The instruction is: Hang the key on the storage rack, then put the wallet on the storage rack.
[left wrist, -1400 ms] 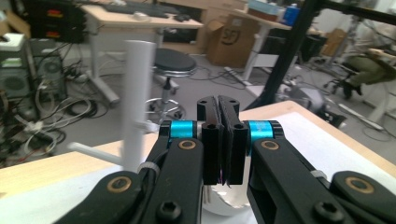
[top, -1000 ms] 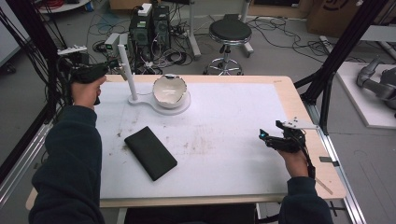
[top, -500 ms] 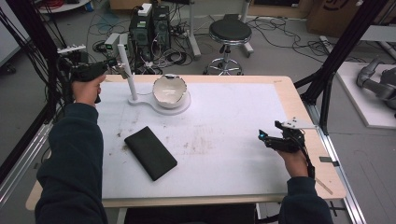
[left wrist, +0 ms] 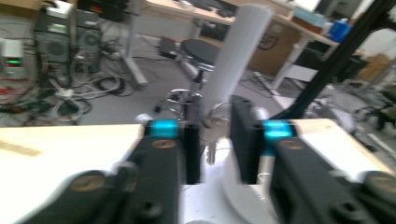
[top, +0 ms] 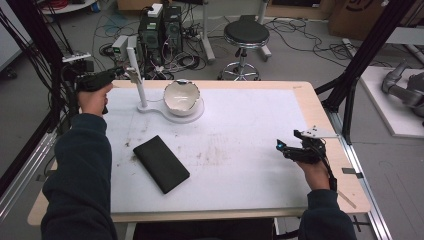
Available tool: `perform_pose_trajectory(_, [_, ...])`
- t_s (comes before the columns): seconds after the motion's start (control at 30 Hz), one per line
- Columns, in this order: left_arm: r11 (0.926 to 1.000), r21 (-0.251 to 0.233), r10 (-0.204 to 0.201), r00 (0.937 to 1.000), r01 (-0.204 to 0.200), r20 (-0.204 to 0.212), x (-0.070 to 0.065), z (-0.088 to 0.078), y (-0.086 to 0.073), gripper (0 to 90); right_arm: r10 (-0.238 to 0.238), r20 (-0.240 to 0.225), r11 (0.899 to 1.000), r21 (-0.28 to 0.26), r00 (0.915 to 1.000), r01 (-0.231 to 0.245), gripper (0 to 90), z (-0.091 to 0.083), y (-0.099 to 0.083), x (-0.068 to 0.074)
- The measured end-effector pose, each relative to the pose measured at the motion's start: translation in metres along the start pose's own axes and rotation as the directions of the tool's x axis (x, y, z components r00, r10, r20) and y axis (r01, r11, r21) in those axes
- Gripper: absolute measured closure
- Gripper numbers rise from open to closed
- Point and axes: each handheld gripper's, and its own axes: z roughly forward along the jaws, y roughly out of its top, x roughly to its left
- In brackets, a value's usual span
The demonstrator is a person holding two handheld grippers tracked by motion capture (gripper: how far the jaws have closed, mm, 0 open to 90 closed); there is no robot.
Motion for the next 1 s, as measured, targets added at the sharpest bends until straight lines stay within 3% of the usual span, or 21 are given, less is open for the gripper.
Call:
perform_pose_trajectory(0.17, [0.9992, -0.040, -0.004, 1.0000, 0.004, 0.006, 0.001, -0.014, -0.016, 47.5, 0.010, -0.008, 1.000, -0.007, 0.9999, -0.010, 21.5, 0.000, 0.001, 0.001])
perform_pose_trajectory(0.27, [0.9984, -0.057, -0.001, 0.9999, 0.001, 0.010, -0.006, -0.027, -0.027, 32.3, 0.009, -0.019, 1.000, -0.004, 0.9998, -0.010, 21.5, 0.001, 0.002, 0.001])
perform_pose_trajectory(0.33, [0.9964, -0.083, 0.021, 0.9998, -0.020, 0.006, -0.013, -0.036, -0.035, 23.7, 0.008, -0.024, 1.000, -0.006, 0.9997, -0.008, 21.5, 0.003, 0.003, 0.001])
perform_pose_trajectory(0.37, [0.9951, -0.088, 0.044, 0.9990, -0.044, -0.004, -0.016, -0.040, -0.039, 23.7, 0.008, -0.024, 1.000, -0.006, 0.9997, -0.008, 21.5, 0.003, 0.003, 0.001])
perform_pose_trajectory(0.4, [0.9912, -0.107, 0.078, 0.9969, -0.078, -0.007, -0.022, -0.047, -0.048, 16.6, 0.006, -0.028, 1.000, 0.002, 0.9996, -0.006, 21.5, 0.005, 0.003, 0.003])
perform_pose_trajectory(0.6, [0.9868, -0.072, 0.144, 0.9894, -0.145, -0.014, -0.028, -0.054, -0.072, 16.6, -0.003, -0.032, 1.000, 0.008, 0.9995, 0.004, 21.5, 0.009, 0.004, 0.004])
perform_pose_trajectory(0.8, [0.9871, -0.036, 0.157, 0.9875, -0.156, 0.019, -0.035, -0.057, -0.092, 16.8, -0.011, -0.029, 1.000, 0.010, 0.9995, 0.011, 21.5, 0.008, 0.004, 0.005])
perform_pose_trajectory(1.0, [0.9847, -0.025, 0.173, 0.9836, -0.172, 0.050, -0.045, -0.065, -0.103, 16.9, -0.024, -0.036, 1.000, 0.010, 0.9990, 0.025, 21.5, 0.008, 0.005, 0.009])
